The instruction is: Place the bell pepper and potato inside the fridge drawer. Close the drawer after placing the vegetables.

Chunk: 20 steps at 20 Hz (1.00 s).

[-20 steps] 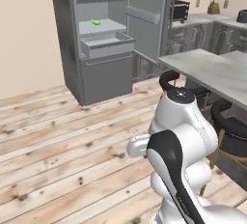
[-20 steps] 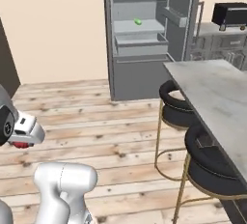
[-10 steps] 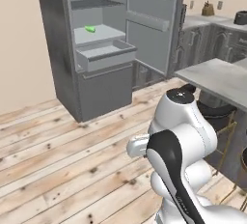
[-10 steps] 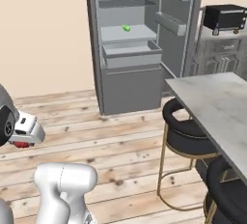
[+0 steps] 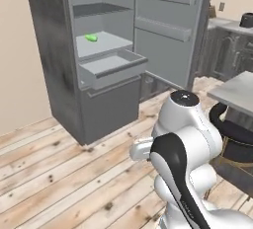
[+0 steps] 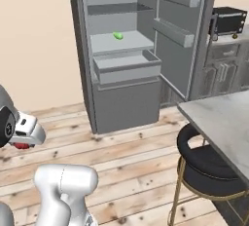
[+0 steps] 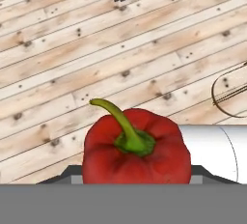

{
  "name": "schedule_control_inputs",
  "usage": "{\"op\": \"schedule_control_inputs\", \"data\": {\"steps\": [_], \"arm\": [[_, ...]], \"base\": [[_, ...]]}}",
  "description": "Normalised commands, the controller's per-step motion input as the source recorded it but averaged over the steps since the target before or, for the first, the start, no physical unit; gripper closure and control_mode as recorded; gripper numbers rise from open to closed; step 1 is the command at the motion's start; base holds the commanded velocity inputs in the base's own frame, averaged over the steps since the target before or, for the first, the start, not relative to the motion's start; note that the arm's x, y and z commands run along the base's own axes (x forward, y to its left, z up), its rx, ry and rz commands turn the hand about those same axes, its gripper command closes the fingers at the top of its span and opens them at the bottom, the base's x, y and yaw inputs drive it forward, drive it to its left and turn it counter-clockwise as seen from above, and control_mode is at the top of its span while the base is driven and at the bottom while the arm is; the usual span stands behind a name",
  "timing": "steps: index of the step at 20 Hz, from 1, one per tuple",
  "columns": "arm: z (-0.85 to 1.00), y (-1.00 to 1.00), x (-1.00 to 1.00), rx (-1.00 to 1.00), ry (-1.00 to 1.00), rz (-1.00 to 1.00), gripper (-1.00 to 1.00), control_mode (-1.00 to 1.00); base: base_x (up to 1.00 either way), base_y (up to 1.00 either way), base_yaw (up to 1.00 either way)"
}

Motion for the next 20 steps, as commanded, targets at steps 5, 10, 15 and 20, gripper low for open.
{"op": "schedule_control_inputs", "data": {"steps": [5,10,15,20], "arm": [[0.0,0.0,0.0,0.0,0.0,0.0,1.0,1.0],[0.0,0.0,0.0,0.0,0.0,0.0,1.0,1.0],[0.0,0.0,0.0,0.0,0.0,0.0,1.0,1.0],[0.0,0.0,0.0,0.0,0.0,0.0,1.0,1.0]], "base": [[1.0,0.21,-0.19],[1.0,0.11,-0.18],[1.0,0.0,-0.12],[1.0,-0.08,-0.01]]}}
